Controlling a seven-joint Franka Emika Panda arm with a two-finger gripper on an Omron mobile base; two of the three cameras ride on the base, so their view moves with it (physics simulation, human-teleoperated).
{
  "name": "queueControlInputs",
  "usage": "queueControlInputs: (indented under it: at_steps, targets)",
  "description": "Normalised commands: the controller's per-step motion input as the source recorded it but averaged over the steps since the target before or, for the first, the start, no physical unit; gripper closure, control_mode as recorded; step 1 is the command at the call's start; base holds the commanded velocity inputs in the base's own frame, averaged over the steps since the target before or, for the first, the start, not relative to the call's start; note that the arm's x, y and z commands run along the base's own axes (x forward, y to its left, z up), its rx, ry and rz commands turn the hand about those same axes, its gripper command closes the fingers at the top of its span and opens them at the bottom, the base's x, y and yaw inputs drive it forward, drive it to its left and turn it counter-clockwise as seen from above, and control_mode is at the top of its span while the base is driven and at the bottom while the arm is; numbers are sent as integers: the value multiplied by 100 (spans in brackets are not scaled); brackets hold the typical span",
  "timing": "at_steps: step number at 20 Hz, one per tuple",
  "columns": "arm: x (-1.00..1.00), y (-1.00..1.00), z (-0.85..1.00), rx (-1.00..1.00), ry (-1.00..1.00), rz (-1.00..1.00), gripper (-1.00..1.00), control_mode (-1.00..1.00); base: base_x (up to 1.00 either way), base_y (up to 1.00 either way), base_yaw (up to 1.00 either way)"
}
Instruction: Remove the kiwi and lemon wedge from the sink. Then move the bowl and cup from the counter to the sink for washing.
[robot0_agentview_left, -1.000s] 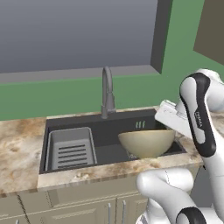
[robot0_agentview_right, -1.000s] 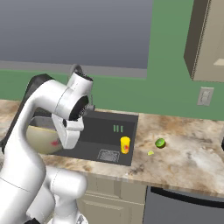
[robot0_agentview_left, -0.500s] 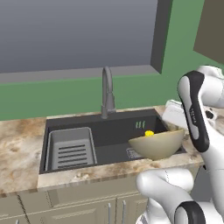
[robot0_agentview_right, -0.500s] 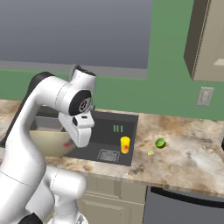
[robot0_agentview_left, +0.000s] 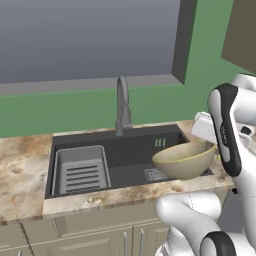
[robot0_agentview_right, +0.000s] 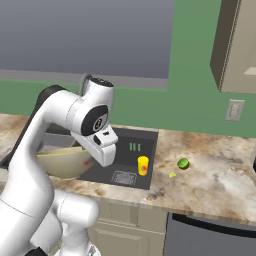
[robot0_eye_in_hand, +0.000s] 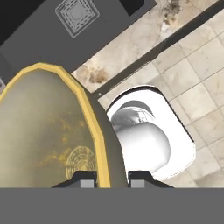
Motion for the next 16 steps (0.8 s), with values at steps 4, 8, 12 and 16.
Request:
queueControlInputs:
  at_steps: [4,8,12,16]
  targets:
    - [15,-10,0,0,-23,12,100,-100,0,0,0]
    - [19,-2,-3,1,-16,8,100,-100,0,0,0]
    - [27,0,-4,3,-1,5,100,-100,0,0,0]
    - [32,0,-3,6,0,6,100,-100,0,0,0]
